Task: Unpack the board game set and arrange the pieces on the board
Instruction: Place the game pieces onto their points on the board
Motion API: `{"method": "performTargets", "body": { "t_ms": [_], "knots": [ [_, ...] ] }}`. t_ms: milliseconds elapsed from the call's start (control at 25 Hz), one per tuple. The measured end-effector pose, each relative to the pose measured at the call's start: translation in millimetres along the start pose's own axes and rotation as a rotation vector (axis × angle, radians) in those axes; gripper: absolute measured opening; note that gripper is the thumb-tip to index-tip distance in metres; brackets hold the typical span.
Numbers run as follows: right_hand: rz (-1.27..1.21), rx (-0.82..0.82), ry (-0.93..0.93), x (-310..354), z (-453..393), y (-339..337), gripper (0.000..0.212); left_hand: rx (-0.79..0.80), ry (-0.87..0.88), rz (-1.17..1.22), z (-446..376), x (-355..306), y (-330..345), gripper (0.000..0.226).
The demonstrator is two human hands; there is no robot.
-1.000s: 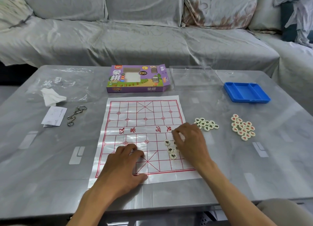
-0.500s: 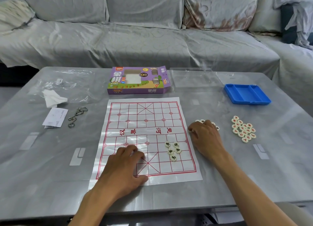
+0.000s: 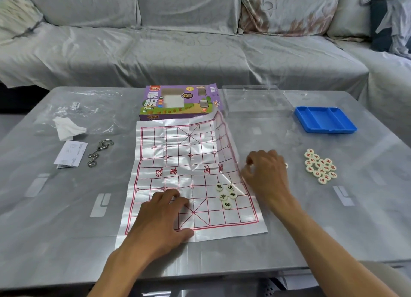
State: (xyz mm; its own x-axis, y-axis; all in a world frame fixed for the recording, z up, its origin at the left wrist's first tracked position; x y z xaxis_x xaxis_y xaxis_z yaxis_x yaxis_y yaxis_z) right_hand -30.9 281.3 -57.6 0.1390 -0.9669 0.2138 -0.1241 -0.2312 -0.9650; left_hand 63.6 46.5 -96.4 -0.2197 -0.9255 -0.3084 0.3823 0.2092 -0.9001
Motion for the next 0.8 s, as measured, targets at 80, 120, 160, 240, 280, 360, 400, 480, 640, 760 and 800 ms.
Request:
{"method": "performTargets", "body": {
  "t_ms": [80, 120, 160, 240, 280, 360, 400, 480, 640, 760, 800],
  "knots": [
    [-0.02, -0.03, 0.155, -28.7, -2.2, -15.2, 0.011, -0.004, 0.004, -0.004, 0.8, -0.2, -0.3, 0.059],
    [-0.055, -0.054, 0.18, -34.6, -1.4, -21.4, 0.011, -0.007, 0.007, -0.001, 0.6, -0.8, -1.0, 0.058],
    [-0.104, -0.079, 0.162, -32.1, 0.2, -24.9, 0.009, -0.008, 0.007, 0.004, 0.3, -1.6, -1.7, 0.058],
    [-0.232, -0.093, 0.018, -7.5, 6.2, -22.1, 0.006, -0.008, 0.004, 0.01, -0.8, -2.4, -2.8, 0.059],
    [-0.264, -0.077, -0.074, 8.1, 10.9, -14.5, 0.006, -0.006, 0.001, 0.007, -1.1, -2.5, -2.7, 0.059],
    [-0.264, -0.021, -0.193, 31.9, 20.4, 5.3, 0.005, -0.001, 0.0, 0.002, -0.5, -2.3, -2.3, 0.059],
    [-0.263, 0.005, -0.207, 37.7, 23.3, 13.6, 0.005, 0.0, 0.004, 0.005, 0.0, -2.6, -2.5, 0.059],
    [-0.275, 0.033, -0.192, 41.3, 24.4, 22.9, 0.005, 0.002, 0.012, 0.005, 0.9, -3.3, -2.9, 0.059],
    [-0.265, 0.067, -0.162, 42.0, 23.0, 30.3, 0.004, 0.013, 0.018, -0.002, 2.0, -2.9, -3.7, 0.059],
    [-0.218, 0.123, -0.168, 43.2, 23.7, 34.9, 0.009, 0.027, 0.014, -0.008, 2.2, -1.6, -3.0, 0.06],
    [-0.223, 0.128, -0.15, 39.8, 22.1, 32.3, 0.012, 0.029, 0.013, -0.004, 2.3, -1.2, -2.9, 0.06]
  ]
}}
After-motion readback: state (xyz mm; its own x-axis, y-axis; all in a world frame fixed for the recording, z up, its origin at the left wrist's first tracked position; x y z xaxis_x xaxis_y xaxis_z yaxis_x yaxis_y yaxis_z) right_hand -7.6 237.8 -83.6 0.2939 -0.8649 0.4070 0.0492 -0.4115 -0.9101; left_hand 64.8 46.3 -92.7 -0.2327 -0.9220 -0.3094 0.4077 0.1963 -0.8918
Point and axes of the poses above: each hand's wrist, its own z-axis away from the middle knuckle, its own y-axis out of the palm, x = y × z, the point moved 8 cm from there along -z, towards the middle knuckle, and after that the axes turned 12 degrees about x, right-handed, at the moved point
